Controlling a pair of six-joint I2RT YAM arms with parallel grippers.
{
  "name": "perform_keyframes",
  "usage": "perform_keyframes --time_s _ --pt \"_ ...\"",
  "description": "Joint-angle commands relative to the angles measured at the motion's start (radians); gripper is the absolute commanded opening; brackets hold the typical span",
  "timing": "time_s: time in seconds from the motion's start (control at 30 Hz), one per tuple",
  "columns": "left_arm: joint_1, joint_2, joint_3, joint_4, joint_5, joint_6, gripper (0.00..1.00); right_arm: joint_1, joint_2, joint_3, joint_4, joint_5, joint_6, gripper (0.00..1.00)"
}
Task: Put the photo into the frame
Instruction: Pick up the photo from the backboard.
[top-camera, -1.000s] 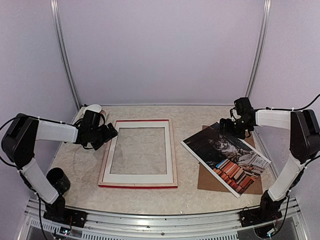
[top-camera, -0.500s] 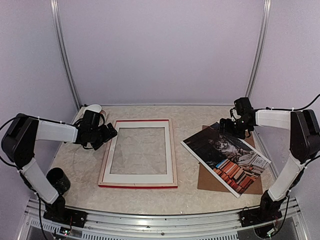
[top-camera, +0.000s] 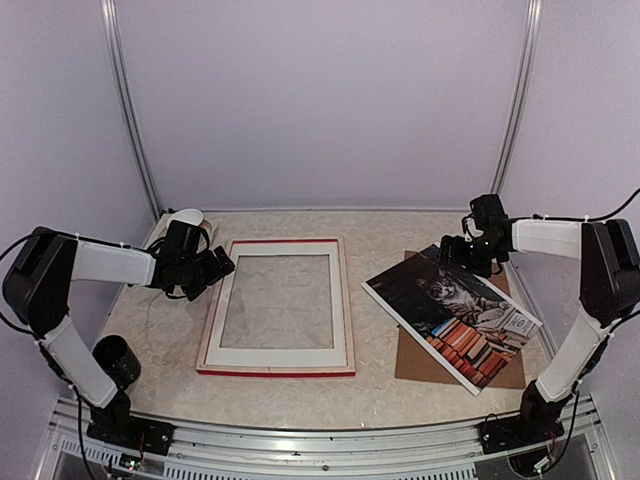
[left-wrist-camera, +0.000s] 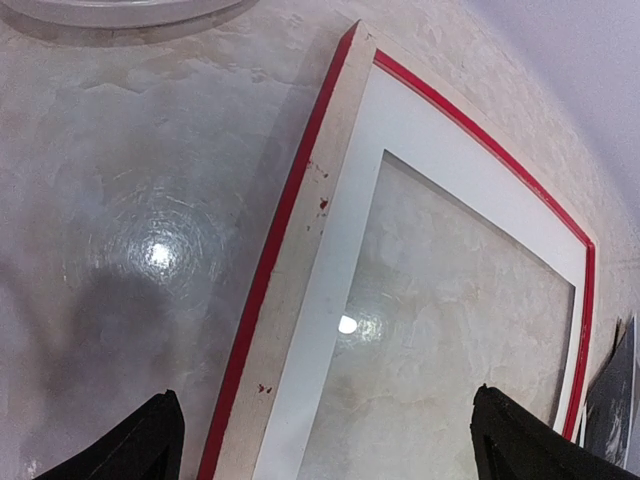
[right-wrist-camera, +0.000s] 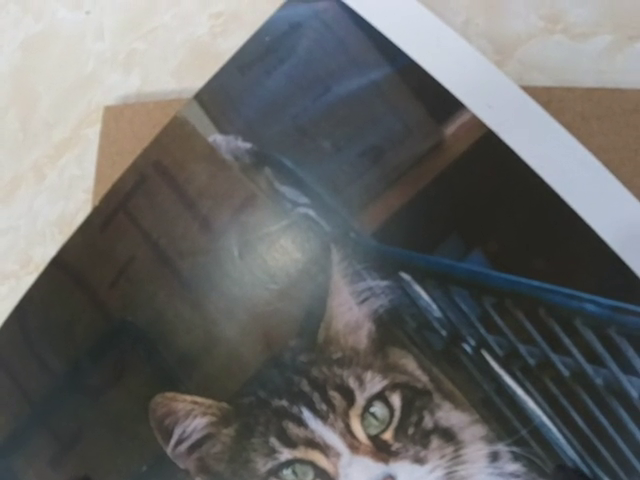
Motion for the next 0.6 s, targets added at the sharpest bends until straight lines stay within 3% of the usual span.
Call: perform_keyframes --time_s 0.0,0.57 --pt "0.008 -0.024 -0.007 0.020 -0.002 0.000 0.99 -0.010 -0.003 0.011 0.014 -0.001 0.012 0.99" --pt "0.005 -0.034 -0.001 0.016 0.004 0.002 0.99 -0.010 -0.006 0.009 0.013 0.003 0.011 0.99"
